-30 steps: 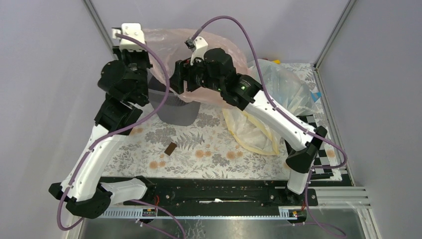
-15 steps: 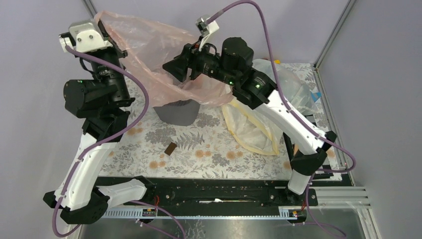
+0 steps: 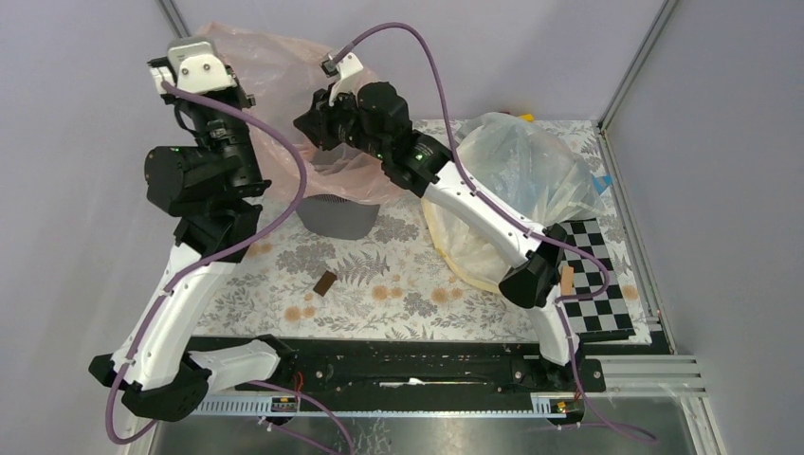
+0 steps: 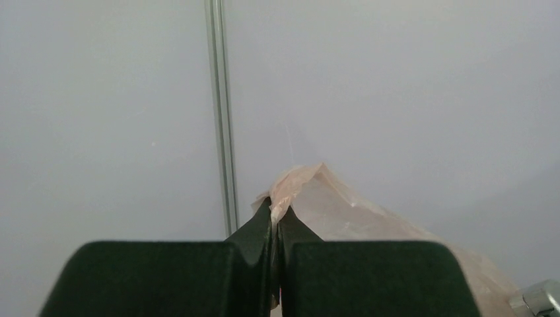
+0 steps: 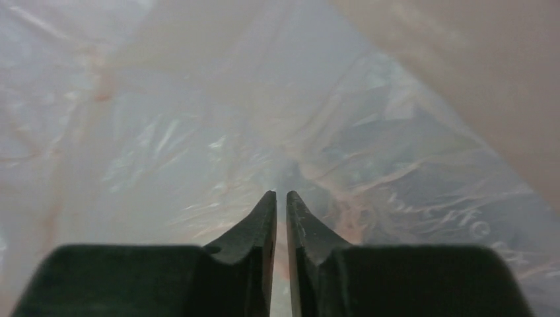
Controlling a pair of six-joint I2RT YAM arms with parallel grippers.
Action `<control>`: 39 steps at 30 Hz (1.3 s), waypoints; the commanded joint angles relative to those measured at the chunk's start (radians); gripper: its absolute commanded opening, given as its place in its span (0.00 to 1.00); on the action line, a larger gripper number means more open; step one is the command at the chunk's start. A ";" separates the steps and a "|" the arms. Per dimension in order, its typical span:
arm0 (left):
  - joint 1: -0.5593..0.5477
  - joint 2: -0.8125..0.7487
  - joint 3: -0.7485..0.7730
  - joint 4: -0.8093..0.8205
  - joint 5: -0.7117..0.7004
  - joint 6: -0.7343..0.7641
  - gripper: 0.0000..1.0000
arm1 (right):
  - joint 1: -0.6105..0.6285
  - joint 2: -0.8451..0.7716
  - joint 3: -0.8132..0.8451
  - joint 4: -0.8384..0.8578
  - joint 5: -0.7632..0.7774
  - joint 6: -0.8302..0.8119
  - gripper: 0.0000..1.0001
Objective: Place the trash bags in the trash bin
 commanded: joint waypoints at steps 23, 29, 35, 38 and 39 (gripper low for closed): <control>0.004 -0.096 -0.073 0.041 0.191 -0.129 0.00 | 0.000 0.043 -0.169 0.625 0.252 -0.188 0.00; 0.004 -0.101 -0.108 0.018 0.174 -0.157 0.00 | 0.000 -0.083 -0.314 0.548 0.420 -0.208 0.00; 0.004 -0.096 -0.056 -0.002 0.202 -0.199 0.00 | 0.000 -0.147 -0.236 0.363 0.506 -0.308 0.00; 0.004 -0.091 -0.042 -0.012 0.212 -0.230 0.00 | 0.000 -0.170 -0.177 0.253 0.537 -0.317 0.00; 0.005 -0.088 -0.038 -0.018 0.210 -0.238 0.00 | 0.000 -0.174 -0.156 0.216 0.558 -0.320 0.00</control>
